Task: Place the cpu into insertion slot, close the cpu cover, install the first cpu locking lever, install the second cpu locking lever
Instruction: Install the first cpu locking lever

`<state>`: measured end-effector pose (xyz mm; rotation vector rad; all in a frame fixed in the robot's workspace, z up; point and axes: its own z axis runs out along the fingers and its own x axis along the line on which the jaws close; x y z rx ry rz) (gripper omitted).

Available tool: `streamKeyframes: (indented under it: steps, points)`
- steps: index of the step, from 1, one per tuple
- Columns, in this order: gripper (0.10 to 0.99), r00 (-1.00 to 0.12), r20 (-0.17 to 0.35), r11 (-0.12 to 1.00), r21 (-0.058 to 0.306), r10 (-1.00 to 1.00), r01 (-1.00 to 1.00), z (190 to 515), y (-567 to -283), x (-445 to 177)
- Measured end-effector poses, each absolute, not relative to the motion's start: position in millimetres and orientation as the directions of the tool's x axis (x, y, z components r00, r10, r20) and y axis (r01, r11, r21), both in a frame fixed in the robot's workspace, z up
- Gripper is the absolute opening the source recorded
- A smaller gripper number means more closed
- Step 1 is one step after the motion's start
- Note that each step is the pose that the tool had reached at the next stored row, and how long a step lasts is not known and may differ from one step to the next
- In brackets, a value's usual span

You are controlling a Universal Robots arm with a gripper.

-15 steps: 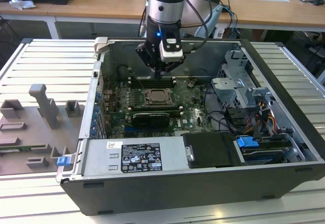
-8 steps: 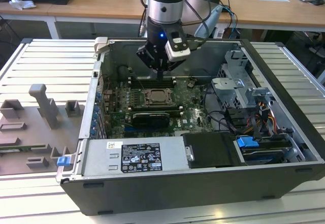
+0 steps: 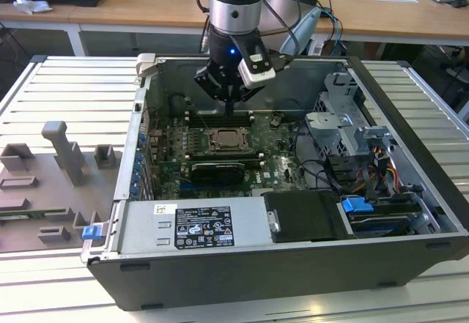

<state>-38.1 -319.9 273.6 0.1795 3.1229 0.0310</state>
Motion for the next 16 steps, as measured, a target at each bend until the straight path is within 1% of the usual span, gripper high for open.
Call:
streamKeyframes:
  steps: [4,16]
  points:
    - [0.106,-0.999,-0.012,0.999,0.021,0.047,0.047,273,-320,-39]
    - [0.106,-0.999,-0.029,0.999,0.021,0.03,0.029,271,-320,-66]
